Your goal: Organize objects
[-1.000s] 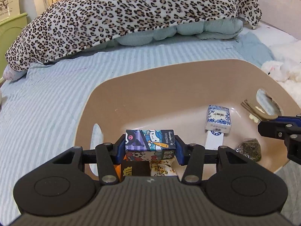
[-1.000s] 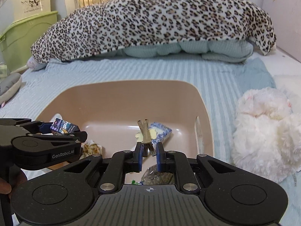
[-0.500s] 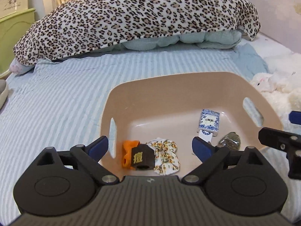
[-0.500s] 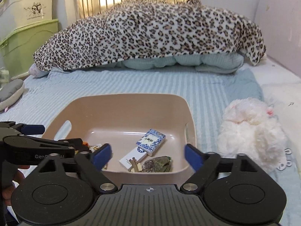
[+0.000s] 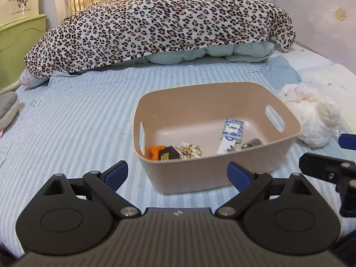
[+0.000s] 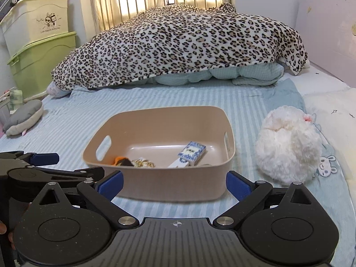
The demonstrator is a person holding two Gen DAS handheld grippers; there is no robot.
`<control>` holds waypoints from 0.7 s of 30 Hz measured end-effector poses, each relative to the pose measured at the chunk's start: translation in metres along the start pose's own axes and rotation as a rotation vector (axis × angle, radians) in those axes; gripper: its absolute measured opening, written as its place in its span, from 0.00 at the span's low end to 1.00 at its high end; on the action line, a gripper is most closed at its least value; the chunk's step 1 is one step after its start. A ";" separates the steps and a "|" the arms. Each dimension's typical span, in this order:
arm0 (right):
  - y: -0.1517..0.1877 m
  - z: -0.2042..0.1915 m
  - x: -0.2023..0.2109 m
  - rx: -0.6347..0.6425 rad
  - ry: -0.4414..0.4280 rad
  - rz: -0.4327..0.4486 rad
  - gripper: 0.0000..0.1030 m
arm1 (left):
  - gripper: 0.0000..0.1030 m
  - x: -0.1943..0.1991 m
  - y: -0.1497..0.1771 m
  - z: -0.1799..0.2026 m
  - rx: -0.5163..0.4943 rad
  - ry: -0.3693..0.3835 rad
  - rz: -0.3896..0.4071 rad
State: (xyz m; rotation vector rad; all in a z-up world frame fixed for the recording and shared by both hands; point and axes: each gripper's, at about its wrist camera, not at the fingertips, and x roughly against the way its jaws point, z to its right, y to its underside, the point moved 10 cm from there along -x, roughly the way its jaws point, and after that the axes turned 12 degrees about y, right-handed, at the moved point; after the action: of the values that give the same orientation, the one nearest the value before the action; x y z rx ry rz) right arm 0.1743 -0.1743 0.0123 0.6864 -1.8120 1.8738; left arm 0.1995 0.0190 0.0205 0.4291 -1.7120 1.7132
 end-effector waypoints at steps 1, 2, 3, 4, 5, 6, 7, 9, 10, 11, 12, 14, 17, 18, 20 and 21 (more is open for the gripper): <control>0.002 0.001 0.004 0.002 0.002 0.000 0.98 | 0.93 0.005 0.002 0.002 0.001 0.003 0.002; 0.005 0.002 0.007 0.004 0.005 0.000 0.98 | 0.93 0.009 0.005 0.003 0.001 0.005 0.005; 0.007 0.003 0.011 0.006 0.008 0.001 0.98 | 0.93 0.014 0.006 0.005 0.002 0.005 0.010; 0.009 0.004 0.014 0.008 0.012 0.001 0.98 | 0.93 0.018 0.009 0.006 0.003 0.007 0.015; 0.012 0.006 0.018 0.009 0.016 0.001 0.98 | 0.93 0.023 0.010 0.008 0.005 0.011 0.017; 0.014 0.007 0.021 0.009 0.018 0.002 0.98 | 0.93 0.028 0.012 0.009 0.008 0.017 0.018; 0.015 0.008 0.025 0.008 0.019 0.004 0.98 | 0.93 0.032 0.014 0.011 0.010 0.022 0.019; 0.018 0.011 0.032 0.011 0.021 0.007 0.98 | 0.93 0.042 0.017 0.013 0.012 0.029 0.019; 0.021 0.011 0.036 0.016 0.021 0.008 0.98 | 0.93 0.046 0.019 0.014 0.010 0.026 0.016; 0.023 0.012 0.040 0.021 0.021 0.008 0.98 | 0.93 0.051 0.020 0.015 0.006 0.025 0.020; 0.025 0.012 0.043 0.025 0.020 0.007 0.98 | 0.93 0.056 0.021 0.016 -0.002 0.025 0.025; 0.029 0.012 0.049 0.029 0.017 0.007 0.98 | 0.93 0.065 0.025 0.018 -0.010 0.023 0.031; 0.036 0.012 0.057 0.035 0.013 0.004 0.98 | 0.93 0.075 0.031 0.019 0.018 0.041 0.033; 0.038 0.011 0.060 0.037 0.012 0.003 0.98 | 0.93 0.078 0.033 0.019 0.028 0.047 0.032; 0.043 0.011 0.065 0.043 0.011 0.002 0.98 | 0.93 0.084 0.037 0.020 0.035 0.056 0.032; 0.046 0.011 0.068 0.045 0.009 0.002 0.98 | 0.93 0.087 0.040 0.022 0.034 0.060 0.030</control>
State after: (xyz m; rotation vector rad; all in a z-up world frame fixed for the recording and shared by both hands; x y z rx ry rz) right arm 0.0936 -0.1888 0.0192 0.6905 -1.7709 1.9211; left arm 0.1058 0.0208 0.0495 0.3653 -1.6565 1.7611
